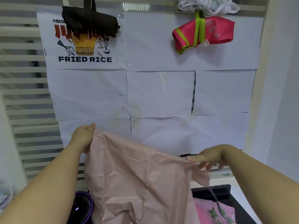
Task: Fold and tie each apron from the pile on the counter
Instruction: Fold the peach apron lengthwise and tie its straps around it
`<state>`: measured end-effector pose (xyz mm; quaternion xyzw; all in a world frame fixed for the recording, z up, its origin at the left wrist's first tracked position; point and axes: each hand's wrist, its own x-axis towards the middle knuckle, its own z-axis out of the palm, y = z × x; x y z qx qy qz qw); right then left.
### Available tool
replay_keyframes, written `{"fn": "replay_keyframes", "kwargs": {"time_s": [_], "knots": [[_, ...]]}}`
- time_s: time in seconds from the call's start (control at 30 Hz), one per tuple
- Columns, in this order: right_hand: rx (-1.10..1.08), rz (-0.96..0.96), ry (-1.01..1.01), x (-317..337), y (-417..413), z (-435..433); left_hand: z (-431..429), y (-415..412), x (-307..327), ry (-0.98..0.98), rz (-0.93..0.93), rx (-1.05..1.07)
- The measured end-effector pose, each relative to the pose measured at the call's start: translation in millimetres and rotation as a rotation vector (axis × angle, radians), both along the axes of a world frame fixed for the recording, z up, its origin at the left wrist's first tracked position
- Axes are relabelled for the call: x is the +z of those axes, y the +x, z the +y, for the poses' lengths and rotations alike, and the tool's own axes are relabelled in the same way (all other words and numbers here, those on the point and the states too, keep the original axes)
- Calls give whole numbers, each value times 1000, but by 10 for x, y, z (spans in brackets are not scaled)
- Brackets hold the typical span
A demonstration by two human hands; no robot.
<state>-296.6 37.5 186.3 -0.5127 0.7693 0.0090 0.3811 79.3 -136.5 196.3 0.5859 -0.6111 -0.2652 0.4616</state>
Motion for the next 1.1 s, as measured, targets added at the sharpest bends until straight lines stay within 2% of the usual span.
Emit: {"fn": "replay_keyframes", "kwargs": {"time_s": [0.07, 0.13, 0.3, 0.4, 0.5, 0.6, 0.73, 0.83, 1.03, 1.1], "knots": [[52, -19, 27, -65, 37, 7, -17, 0, -3, -1, 39, 7], [50, -53, -56, -197, 87, -39, 1, -23, -2, -5, 39, 0], [111, 91, -471, -636, 267, -215, 27, -101, 35, -25, 49, -65], [19, 97, -777, -651, 206, -248, 25, -77, 126, -57, 32, -71], [-210, -10, -1099, -436, 81, -296, 21, -56, 220, -129, -228, -71], [-294, 147, -1255, -178, 10, -359, 73, -130, 275, -36, -504, -176], [-211, 597, -1313, 66, -124, -303, 165, -221, 282, 165, -710, -349], [-113, 759, -1265, 202, -286, -227, 228, -232, 259, 212, -747, -429], [-248, 809, -1236, 148, -444, -110, 324, -366, 214, -168, -969, -469], [-203, 826, -1209, 87, -471, -40, 312, -371, 221, -294, -940, -454]]}}
